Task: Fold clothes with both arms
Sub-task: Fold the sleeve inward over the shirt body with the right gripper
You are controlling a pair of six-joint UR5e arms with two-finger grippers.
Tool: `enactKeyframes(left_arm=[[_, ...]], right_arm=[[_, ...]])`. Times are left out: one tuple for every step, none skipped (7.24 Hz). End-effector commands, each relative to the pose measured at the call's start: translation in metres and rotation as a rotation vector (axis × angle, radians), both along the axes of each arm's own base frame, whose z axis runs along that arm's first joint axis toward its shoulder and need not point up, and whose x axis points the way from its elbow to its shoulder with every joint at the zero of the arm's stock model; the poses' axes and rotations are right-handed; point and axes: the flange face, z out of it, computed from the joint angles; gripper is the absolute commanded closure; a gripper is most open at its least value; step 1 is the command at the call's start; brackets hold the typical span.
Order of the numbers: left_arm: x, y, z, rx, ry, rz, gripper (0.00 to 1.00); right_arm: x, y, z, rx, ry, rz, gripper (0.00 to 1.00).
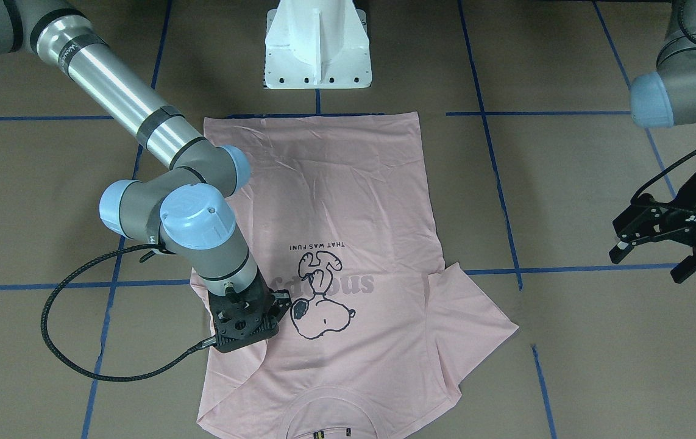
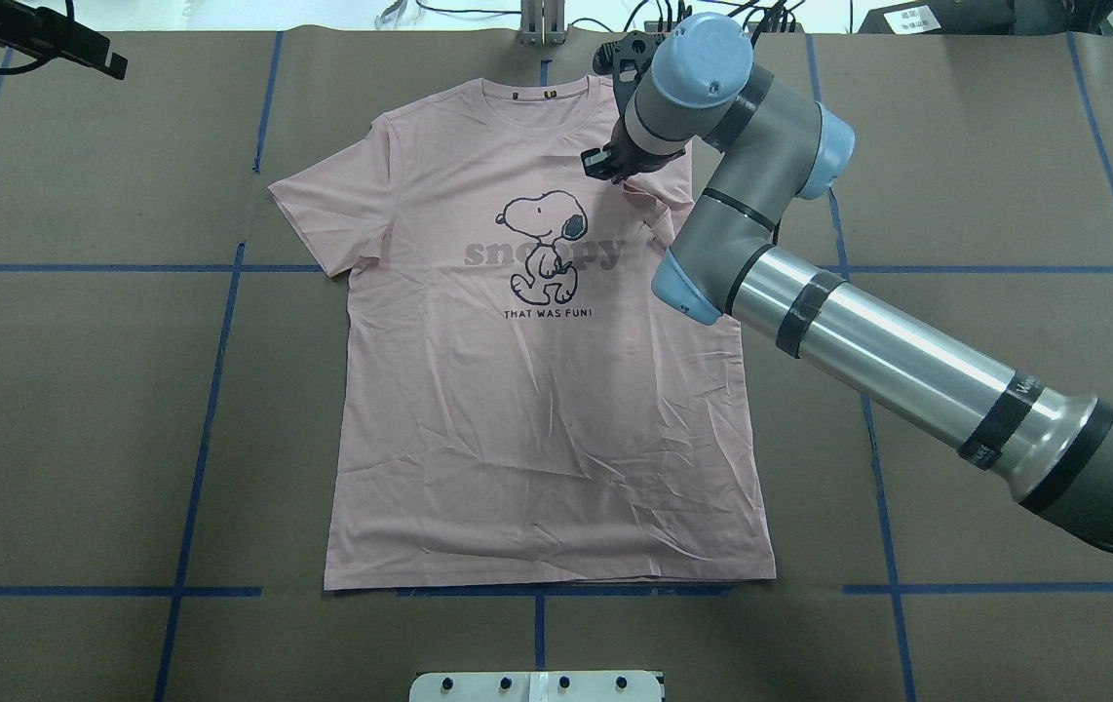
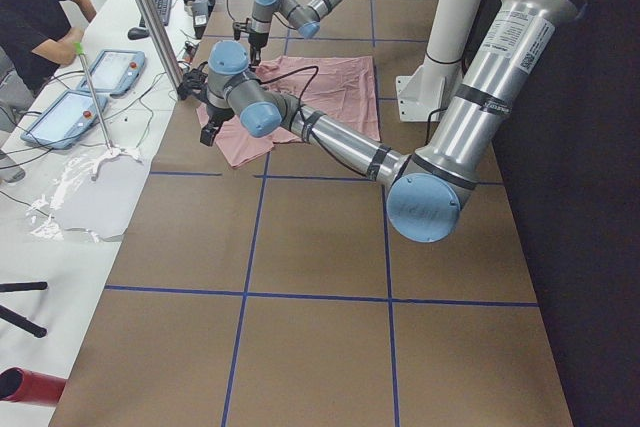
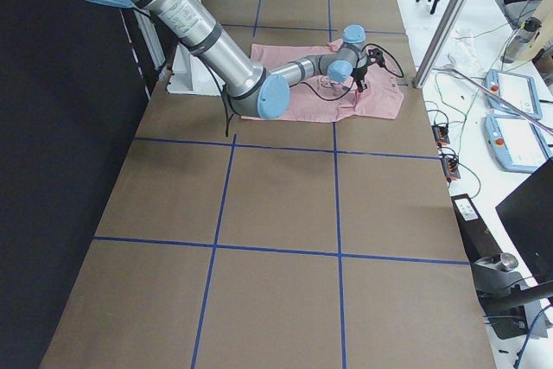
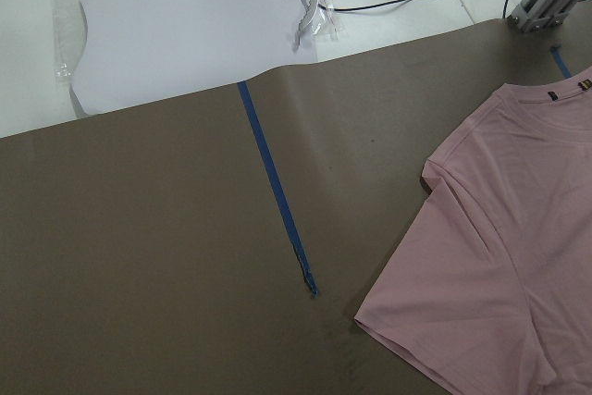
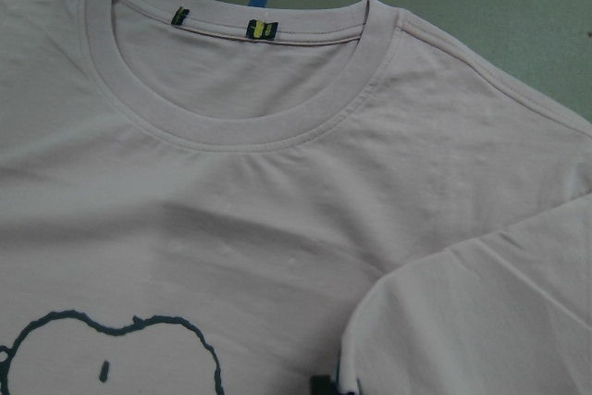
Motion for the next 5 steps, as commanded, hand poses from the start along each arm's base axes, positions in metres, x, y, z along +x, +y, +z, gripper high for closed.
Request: enactKeyframes(left_arm=[[0.001, 0.000, -0.001, 0.003, 0.000, 0.001, 0.00], [0.003, 0.000, -0.001, 0.001, 0.000, 0.002, 0.00], [0.024, 0.004, -0.001, -0.041, 0.012, 0.000, 0.00], [0.069, 0.009, -0.009, -0.093, 0.005, -0.063, 0.00], [0.127, 0.022, -0.013, -0.142, -0.008, -0.135, 0.00]], right_arm=[[-0.015, 0.011, -0.010, -0.011, -0.010, 0.058, 0.00], [-0.018, 0.010, -0.032, -0.064, -0.057, 0.097, 0.00], [-0.019, 0.014, -0.047, -0.129, -0.104, 0.107, 0.00], [-0.012, 0.021, -0.060, -0.227, -0.082, 0.119, 0.00], [0.007, 0.035, -0.081, -0.310, 0.003, 0.126, 0.00]])
